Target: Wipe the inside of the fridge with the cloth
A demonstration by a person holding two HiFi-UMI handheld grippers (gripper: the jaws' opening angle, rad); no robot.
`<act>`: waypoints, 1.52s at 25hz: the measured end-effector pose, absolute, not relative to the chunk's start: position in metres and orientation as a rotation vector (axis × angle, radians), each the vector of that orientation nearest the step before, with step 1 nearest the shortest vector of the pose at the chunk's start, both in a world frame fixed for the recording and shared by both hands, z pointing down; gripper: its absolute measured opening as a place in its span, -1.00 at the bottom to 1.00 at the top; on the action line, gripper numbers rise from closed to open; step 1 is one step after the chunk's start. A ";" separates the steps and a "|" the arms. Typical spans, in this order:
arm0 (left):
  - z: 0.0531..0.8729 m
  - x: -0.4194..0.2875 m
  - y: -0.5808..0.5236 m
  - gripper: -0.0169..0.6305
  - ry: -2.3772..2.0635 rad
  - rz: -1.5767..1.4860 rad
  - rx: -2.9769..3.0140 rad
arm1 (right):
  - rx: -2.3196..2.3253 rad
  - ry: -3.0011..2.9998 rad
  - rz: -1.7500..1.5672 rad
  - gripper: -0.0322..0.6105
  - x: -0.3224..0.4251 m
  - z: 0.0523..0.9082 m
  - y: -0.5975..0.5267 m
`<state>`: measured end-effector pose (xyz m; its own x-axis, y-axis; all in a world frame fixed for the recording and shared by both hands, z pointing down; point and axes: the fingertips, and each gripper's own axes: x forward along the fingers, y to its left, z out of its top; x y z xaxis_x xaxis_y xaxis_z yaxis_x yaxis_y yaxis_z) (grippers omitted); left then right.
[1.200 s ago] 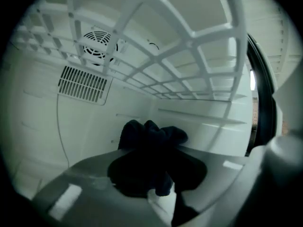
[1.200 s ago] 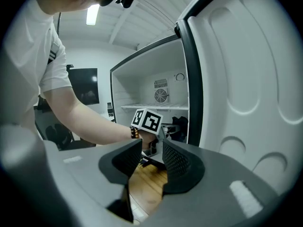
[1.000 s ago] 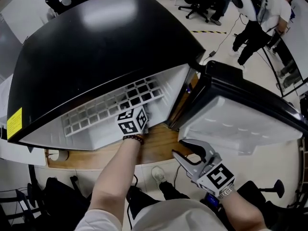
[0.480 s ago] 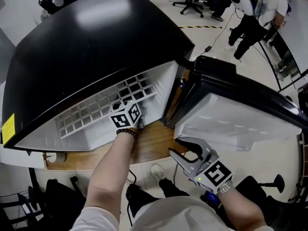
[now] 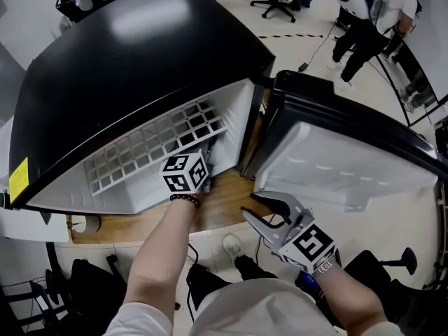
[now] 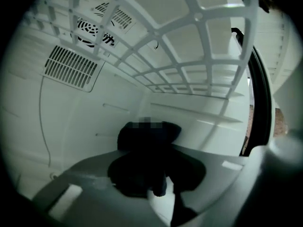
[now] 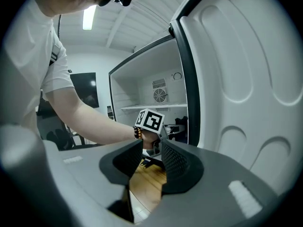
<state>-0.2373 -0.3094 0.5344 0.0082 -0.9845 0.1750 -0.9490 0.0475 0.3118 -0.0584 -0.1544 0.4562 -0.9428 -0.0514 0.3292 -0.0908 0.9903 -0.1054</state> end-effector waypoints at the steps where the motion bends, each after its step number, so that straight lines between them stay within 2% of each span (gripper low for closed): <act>1: 0.534 -0.235 -0.307 -0.72 -1.987 -0.143 1.956 | 0.103 -2.805 0.170 -0.50 -0.058 0.456 -0.154; 38: 0.520 -0.146 -0.240 -0.69 -1.844 -0.126 2.037 | 0.121 -2.889 0.173 -0.50 -0.054 0.426 -0.157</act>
<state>-0.1458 -0.2399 0.5197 0.1311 -0.9729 0.1904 -0.9378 -0.0594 0.3420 -0.0536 -0.1572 0.4264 -0.9668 -0.0673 0.2467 -0.0963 0.9896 -0.1073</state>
